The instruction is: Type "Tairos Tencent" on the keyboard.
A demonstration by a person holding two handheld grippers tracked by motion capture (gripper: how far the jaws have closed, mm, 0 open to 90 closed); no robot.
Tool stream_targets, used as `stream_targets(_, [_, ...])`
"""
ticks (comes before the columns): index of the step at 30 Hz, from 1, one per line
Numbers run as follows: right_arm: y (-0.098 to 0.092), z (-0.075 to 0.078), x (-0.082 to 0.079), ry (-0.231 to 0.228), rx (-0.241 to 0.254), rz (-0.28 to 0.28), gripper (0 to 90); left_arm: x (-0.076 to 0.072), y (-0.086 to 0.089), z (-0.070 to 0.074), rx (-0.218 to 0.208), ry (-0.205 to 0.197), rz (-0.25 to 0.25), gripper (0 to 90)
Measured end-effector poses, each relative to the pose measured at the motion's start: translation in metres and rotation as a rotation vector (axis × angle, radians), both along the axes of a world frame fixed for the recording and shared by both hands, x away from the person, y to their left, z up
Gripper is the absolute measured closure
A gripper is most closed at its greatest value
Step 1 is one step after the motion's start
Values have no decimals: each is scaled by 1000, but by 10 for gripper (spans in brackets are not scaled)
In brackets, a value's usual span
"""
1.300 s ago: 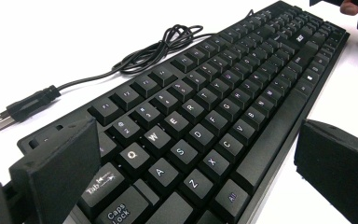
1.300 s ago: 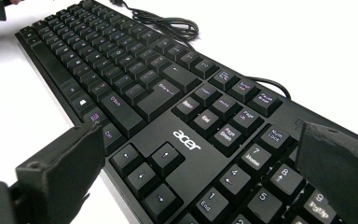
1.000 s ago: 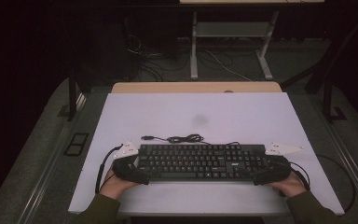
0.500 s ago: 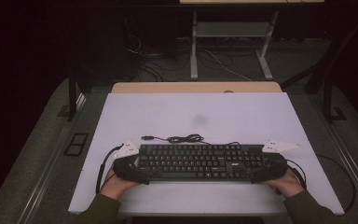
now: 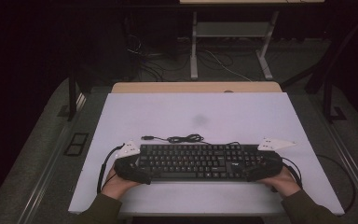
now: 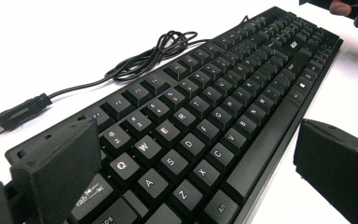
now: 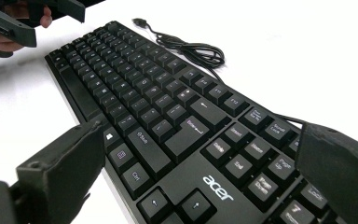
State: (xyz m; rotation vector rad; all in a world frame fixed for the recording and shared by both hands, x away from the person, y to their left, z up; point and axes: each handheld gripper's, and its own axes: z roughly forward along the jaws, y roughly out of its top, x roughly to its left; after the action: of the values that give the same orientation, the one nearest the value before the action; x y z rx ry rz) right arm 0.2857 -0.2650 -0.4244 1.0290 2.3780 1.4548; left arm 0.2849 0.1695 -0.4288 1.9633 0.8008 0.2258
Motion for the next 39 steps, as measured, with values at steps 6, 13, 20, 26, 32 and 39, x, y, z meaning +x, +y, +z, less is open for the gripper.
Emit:
stream_targets(6, [6,1,2,-1,10,9,15,0,-3,0,-4,1,-2,1])
stream_targets(13, [12,2,4,-2,15,22,15,1,-5,1,-5,0,-4,2])
stream_targets(20, [18,2,6,-6,15,30,15,1,-8,2,-4,-3,-10,2])
stream_targets(26, [24,2,8,-4,12,43,15,2,-10,2,-7,-1,-14,12])
stream_targets(32, [28,3,12,-6,12,55,15,3,-13,1,-2,1,-14,12])
stream_targets(39, [37,2,16,0,7,84,15,5,-15,2,-1,-3,-5,23])
